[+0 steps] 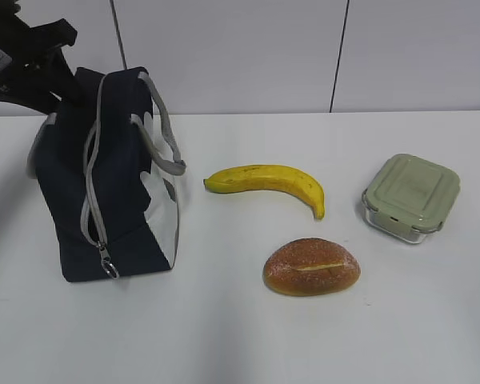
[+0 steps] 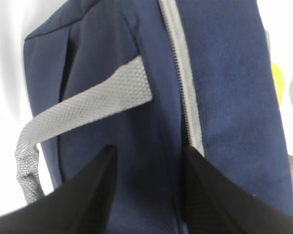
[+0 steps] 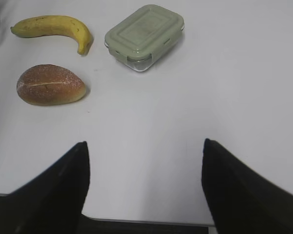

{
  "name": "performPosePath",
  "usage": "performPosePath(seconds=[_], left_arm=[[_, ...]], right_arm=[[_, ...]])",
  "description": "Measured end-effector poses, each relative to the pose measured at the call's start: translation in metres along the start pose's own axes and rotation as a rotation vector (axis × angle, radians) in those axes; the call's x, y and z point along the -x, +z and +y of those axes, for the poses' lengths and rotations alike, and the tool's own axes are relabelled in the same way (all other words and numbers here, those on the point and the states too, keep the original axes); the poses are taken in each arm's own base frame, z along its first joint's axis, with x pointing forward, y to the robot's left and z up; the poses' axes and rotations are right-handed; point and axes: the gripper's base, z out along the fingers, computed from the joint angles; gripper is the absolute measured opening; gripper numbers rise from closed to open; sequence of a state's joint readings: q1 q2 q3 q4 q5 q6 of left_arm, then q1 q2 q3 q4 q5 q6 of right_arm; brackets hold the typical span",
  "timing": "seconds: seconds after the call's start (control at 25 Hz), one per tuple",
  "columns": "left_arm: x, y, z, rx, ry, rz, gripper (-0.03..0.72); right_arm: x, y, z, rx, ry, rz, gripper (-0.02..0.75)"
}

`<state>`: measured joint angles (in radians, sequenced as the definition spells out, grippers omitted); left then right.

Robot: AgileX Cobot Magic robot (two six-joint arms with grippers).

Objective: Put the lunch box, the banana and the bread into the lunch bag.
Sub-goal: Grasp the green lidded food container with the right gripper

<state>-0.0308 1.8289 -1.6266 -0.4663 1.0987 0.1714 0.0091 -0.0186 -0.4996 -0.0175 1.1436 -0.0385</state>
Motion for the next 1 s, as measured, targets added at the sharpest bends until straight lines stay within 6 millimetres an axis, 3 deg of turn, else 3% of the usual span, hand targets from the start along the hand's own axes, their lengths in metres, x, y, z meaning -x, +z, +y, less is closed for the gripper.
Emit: performPosePath(seconds=[0.2, 0.44, 1.0], left_arm=[[-0.0004, 0.0012, 0.0004, -0.001, 0.006, 0.01, 0.282], [-0.0022, 0.0028, 0.0006, -0.007, 0.004, 0.033, 0.018], [-0.0006, 0.0045, -0.0083, -0.115, -0.007, 0.023, 0.0]], right_arm=[[0.0, 0.0, 0.0, 0.0, 0.0, 0.0, 0.53], [0.0, 0.0, 0.0, 0.0, 0.0, 0.0, 0.53], [0.0, 0.0, 0.0, 0.0, 0.0, 0.0, 0.53]])
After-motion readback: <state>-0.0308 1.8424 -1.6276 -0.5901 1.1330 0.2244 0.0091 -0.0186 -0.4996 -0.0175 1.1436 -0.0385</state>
